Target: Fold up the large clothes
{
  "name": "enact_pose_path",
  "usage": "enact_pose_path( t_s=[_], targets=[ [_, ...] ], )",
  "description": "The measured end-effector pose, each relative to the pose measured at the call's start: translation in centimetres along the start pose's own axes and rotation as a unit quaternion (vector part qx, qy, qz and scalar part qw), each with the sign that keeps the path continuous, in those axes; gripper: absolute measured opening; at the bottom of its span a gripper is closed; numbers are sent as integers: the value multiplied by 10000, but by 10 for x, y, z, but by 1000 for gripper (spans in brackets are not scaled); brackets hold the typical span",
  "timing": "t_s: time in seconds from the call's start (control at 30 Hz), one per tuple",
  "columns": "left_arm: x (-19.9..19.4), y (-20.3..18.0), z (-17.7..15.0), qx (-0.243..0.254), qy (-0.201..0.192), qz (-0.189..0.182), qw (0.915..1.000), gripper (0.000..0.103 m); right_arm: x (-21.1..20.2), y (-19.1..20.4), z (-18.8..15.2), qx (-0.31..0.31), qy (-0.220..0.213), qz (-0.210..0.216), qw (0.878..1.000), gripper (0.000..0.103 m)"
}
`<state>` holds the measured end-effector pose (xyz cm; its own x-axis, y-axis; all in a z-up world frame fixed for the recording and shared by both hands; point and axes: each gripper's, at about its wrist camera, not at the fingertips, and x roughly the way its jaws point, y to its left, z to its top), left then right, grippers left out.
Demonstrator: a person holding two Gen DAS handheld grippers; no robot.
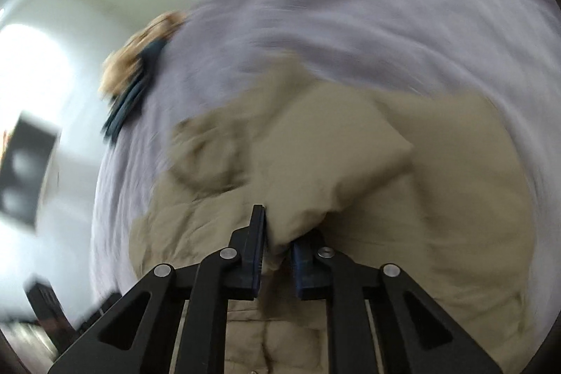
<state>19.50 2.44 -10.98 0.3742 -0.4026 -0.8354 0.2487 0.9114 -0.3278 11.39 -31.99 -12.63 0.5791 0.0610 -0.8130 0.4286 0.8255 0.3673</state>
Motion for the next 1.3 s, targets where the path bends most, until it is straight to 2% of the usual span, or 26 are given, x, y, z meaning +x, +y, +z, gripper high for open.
enact_pose_path(
  t_s=[0.1,0.2,0.23,0.27,0.3,0.33,0.47,0.57,0.67,0.77,0.8,0.87,0.93,1.0,1.03,1.07,1.13,1.2,1.3],
  targets=[
    [-3,16,6,-237,-24,-248,9994,103,6,52,-16,-1107,130,41,9938,15],
    [-4,28,8,-522,39,-606,9968,103,26,92,-44,-1957,466,-157,9794,16],
    [-3,29,8,-580,61,-723,9957,103,30,97,-53,-2113,541,-246,9756,24],
    [-2,30,7,-602,91,-818,9948,103,36,103,-64,-2318,661,-357,9699,42],
    [-1,29,7,-600,123,-888,9942,103,37,106,-70,-2417,737,-378,9668,51],
    [1,27,7,-580,155,-925,9939,103,36,108,-79,-2499,802,-373,9642,66],
    [12,14,6,-457,331,-1088,9925,103,19,91,-93,-2519,918,-446,9624,68],
    [28,-3,4,-345,548,-1297,9894,103,3,53,-88,-1939,985,-539,9746,68],
    [47,-22,2,-214,764,-1433,9865,102,-21,-13,-79,-636,1051,-474,9913,68],
    [67,-43,-1,-65,918,-1430,9854,102,-38,-73,-75,580,1016,-306,9927,68],
    [72,-48,-1,-33,947,-1397,9856,93,-45,-97,-74,1050,921,-249,9899,68],
    [84,-57,0,12,1096,-1308,9853,84,-54,-123,-72,1504,732,-114,9858,68],
    [93,-62,1,-26,1200,-1271,9846,63,-61,-149,-68,1945,499,-95,9796,68],
    [100,-67,2,-32,1373,-1328,9816,21,-64,-165,-64,2268,348,-73,9733,66],
    [102,-68,1,-33,1415,-1400,9800,13,-64,-172,-62,2418,279,-28,9699,45],
    [100,-68,1,-54,1392,-1431,9799,13,-62,-176,-60,2468,284,-27,9687,13],
    [91,-64,-5,-71,1262,-1474,9810,13,-58,-180,-56,2432,307,-120,9694,10],
    [84,-60,-14,-68,1194,-1461,9820,13,-52,-176,-49,2145,311,-218,9760,10],
    [89,-54,-30,-7,1341,-1260,9829,13,-38,-175,-45,1844,456,-432,9808,10]
  ],
)
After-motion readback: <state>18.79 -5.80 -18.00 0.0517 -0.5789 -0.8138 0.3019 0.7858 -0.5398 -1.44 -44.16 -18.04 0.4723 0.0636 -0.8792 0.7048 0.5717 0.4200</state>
